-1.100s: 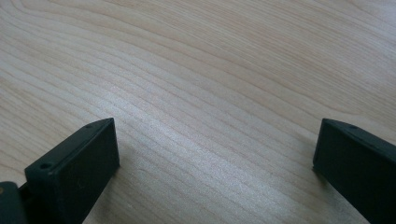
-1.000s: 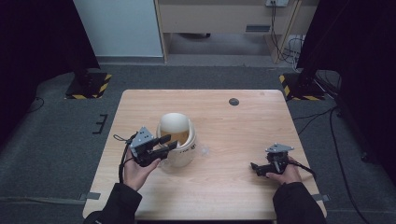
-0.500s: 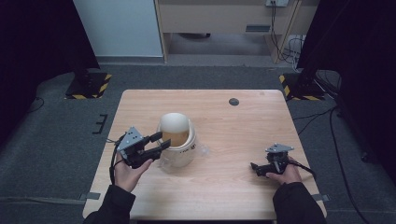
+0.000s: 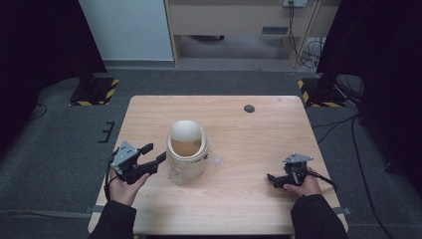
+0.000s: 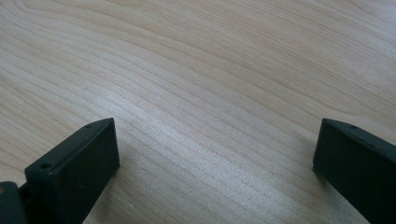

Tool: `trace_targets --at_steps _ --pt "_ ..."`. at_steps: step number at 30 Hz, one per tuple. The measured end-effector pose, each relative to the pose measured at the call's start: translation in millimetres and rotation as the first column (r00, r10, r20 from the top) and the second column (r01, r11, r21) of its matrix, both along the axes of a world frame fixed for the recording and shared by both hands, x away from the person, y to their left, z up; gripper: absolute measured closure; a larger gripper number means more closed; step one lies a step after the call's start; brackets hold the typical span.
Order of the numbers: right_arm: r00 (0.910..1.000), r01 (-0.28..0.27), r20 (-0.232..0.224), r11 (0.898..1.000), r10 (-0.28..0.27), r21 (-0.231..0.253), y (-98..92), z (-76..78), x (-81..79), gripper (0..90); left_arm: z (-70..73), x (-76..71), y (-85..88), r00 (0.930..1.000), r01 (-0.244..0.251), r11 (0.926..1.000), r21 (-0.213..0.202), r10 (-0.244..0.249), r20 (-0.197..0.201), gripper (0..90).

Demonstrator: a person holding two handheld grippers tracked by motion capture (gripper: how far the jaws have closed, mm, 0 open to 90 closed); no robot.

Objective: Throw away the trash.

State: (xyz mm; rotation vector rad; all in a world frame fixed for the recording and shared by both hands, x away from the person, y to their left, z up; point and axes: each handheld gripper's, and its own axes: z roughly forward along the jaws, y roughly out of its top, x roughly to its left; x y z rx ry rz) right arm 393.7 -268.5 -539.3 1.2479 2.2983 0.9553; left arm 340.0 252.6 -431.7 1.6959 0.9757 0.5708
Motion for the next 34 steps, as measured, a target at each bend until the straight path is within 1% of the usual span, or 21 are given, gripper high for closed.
trace_targets --at_steps 2,4,7,11,13,14,15,19,23,25,27,28,29,31,33,34 --pt "1.0 0.0 0.0 1.0 0.0 0.0 0.0 0.0 0.0 0.5 -4.9 -0.6 4.6 0.9998 -0.013 0.9999 0.009 0.013 -0.016 34.7" --pt "1.0 -0.001 0.0 1.0 0.001 0.001 0.0 -0.1 0.0 0.5 -10.7 0.0 7.6 0.999 -0.021 0.9996 0.021 0.022 -0.04 32.7" --pt "1.0 -0.001 0.0 1.0 0.001 0.0 0.0 0.0 0.0 0.5 -20.7 2.8 10.4 0.9972 -0.024 0.9978 0.063 0.028 -0.07 30.2" --pt "1.0 -0.001 0.0 1.0 0.001 0.001 0.0 -0.1 0.0 0.5 -34.8 8.1 13.2 0.9908 -0.025 0.9943 0.104 0.039 -0.129 27.6" --pt "1.0 -0.001 0.0 1.0 0.001 0.0 0.0 0.0 0.0 0.5 -42.4 11.2 14.5 0.9861 -0.028 0.9888 0.146 0.052 -0.158 26.7" --pt "1.0 -0.001 0.0 1.0 0.001 0.0 0.0 0.0 0.0 0.5 -46.0 13.1 15.3 0.9831 -0.029 0.9853 0.168 0.059 -0.173 26.0" --pt "1.0 -0.001 0.0 1.0 0.001 0.0 0.0 0.0 0.0 0.5 -50.0 15.7 16.0 0.9793 -0.034 0.9831 0.18 0.069 -0.19 25.7" --pt "1.0 -0.001 0.0 1.0 0.001 0.001 0.0 0.0 0.0 0.5 -60.2 24.0 16.6 0.9674 -0.047 0.9806 0.19 0.093 -0.236 21.9" --pt "1.0 -0.001 0.0 1.0 0.001 0.0 0.0 0.0 0.0 0.5 -73.0 32.0 17.8 0.9485 -0.041 0.975 0.219 0.106 -0.298 20.0" --pt "1.0 -0.001 0.0 1.0 0.001 0.0 0.0 0.0 0.0 0.5 -78.4 34.4 18.9 0.9371 -0.035 0.9715 0.235 0.113 -0.33 18.6" --pt "1.0 -0.001 0.0 1.0 0.001 0.0 0.0 0.0 0.0 0.5 -83.2 35.8 19.6 0.9286 -0.033 0.9681 0.248 0.122 -0.351 17.4" --pt "1.0 -0.001 0.0 1.0 0.001 0.0 0.0 0.0 0.0 0.5 -84.9 36.7 20.0 0.9255 -0.029 0.9665 0.255 0.122 -0.359 17.1" --pt "1.0 -0.001 0.0 1.0 0.001 0.0 0.0 0.0 0.0 0.5 -87.1 37.9 20.3 0.9202 -0.023 0.9655 0.26 0.122 -0.372 16.7" --pt "1.0 0.0 0.001 1.0 0.0 0.0 0.0 -0.1 0.0 0.5 -88.7 39.3 20.8 0.9179 -0.023 0.9644 0.263 0.125 -0.377 15.5" --pt "1.0 -0.001 0.0 1.0 0.001 0.0 0.0 0.0 0.0 0.5 -91.4 41.1 21.3 0.9117 -0.025 0.9635 0.266 0.132 -0.389 14.7" --pt "1.0 -0.001 0.0 1.0 0.001 0.001 0.0 -0.1 0.1 0.5 -92.8 41.9 21.7 0.9077 -0.024 0.9617 0.273 0.135 -0.397 14.3"
